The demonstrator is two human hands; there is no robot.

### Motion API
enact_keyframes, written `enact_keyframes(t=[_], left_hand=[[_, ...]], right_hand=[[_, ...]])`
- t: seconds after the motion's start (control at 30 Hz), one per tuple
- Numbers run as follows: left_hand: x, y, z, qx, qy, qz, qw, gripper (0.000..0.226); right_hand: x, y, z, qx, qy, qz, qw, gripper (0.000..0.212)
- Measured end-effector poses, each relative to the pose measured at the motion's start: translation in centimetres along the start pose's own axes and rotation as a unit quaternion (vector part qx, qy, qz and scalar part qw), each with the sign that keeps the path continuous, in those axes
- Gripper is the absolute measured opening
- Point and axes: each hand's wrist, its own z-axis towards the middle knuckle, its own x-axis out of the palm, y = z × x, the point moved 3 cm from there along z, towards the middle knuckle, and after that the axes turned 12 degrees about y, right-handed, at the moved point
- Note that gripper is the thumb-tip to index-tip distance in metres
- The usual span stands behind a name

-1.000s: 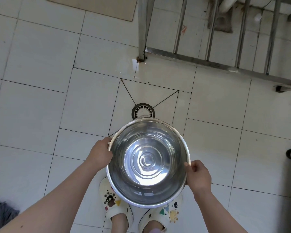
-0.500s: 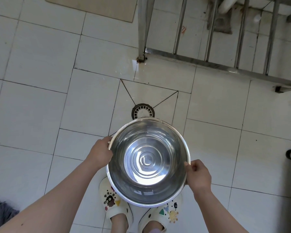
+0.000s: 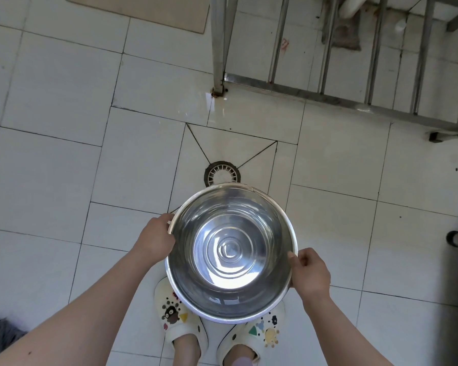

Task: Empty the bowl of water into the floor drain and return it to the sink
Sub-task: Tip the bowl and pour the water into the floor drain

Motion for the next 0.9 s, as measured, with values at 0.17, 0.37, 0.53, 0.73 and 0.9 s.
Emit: enact_keyframes(t=[0.17,0.37,0.53,0.73,0.9], left_hand=[[-0.08,0.09,0.17,-0.003,-0.001,0.005,1.000,0.047],[-0.10,0.24,0.36,-0.004,-0.004,-0.002,1.000,0.046],[-0.23,0.34,0.55,-0.006,-0.007,-0.002,1.000,0.047],[-0.35,0.52,0.59,-0.009,-0.002,-0.001,1.000,0.047],[-0.41,0.56,0.57,-0.006,0.001,-0.004,1.000,0.048]], right_hand=[[-0.03,0.10,0.19,0.001,0.000,0.001,1.000,0.026],[-0.06,0.24,0.34,-0.002,0.003,-0.006,1.000,0.026],[0.01,0.33,0.41,-0.002,0.004,-0.010,1.000,0.025],[0.14,0.30,0.51,-0.006,-0.002,-0.014,1.000,0.026],[0.16,0.17,0.63,-0.006,0.000,-0.014,1.000,0.026]])
